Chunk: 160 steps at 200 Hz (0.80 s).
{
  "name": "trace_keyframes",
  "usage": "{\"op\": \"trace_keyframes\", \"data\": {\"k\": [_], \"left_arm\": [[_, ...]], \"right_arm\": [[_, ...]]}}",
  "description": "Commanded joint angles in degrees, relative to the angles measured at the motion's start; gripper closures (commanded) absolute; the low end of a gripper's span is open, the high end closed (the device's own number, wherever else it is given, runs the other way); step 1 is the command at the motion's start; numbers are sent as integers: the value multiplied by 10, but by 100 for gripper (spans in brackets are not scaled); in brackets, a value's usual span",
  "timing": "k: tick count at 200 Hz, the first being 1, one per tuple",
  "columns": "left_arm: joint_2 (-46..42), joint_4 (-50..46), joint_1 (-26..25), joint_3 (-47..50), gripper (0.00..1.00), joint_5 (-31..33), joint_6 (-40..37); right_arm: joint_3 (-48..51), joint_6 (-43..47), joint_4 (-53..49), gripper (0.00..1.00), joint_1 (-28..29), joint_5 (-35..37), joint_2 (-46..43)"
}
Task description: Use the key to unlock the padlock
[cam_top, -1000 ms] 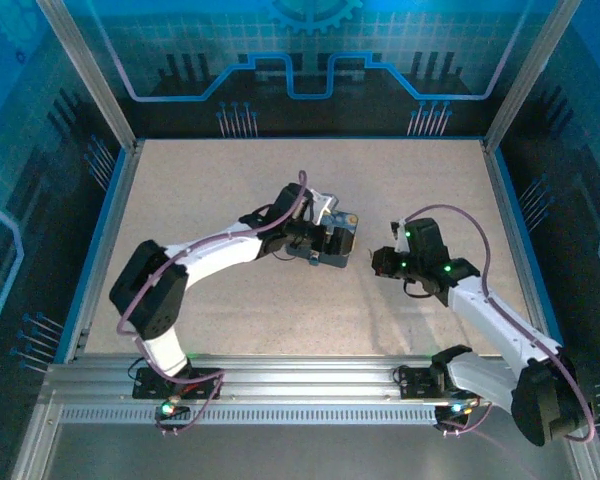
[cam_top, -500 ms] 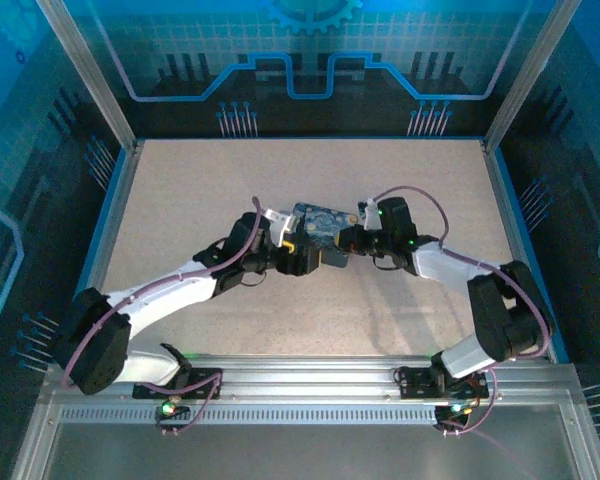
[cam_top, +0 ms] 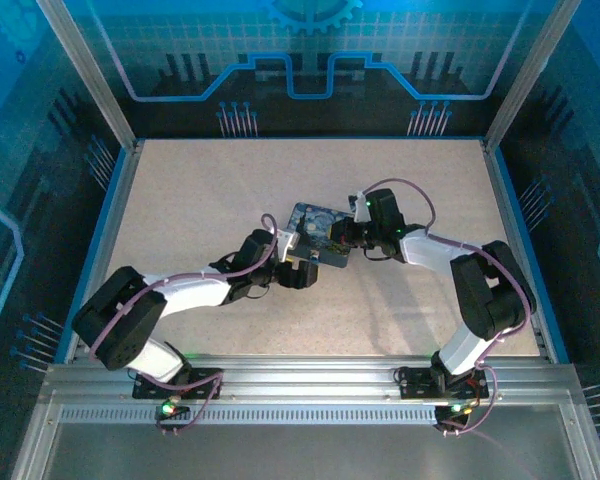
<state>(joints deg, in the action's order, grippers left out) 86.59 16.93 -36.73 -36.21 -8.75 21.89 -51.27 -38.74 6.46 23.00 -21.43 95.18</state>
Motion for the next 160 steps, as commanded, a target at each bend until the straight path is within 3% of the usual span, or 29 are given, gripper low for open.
{"op": "trace_keyframes", "data": {"k": [1,71,160], "left_arm": [[8,41,-3,-25,9,27,-20],[73,186,-26,4,14,70,31],[147,220,-53,1,22,127,74]], "right_arm": [[-12,15,-54,100,15,28,18],[-19,26,-79,100,19,40,18],[-22,29,-80,100,25,49,21]]}}
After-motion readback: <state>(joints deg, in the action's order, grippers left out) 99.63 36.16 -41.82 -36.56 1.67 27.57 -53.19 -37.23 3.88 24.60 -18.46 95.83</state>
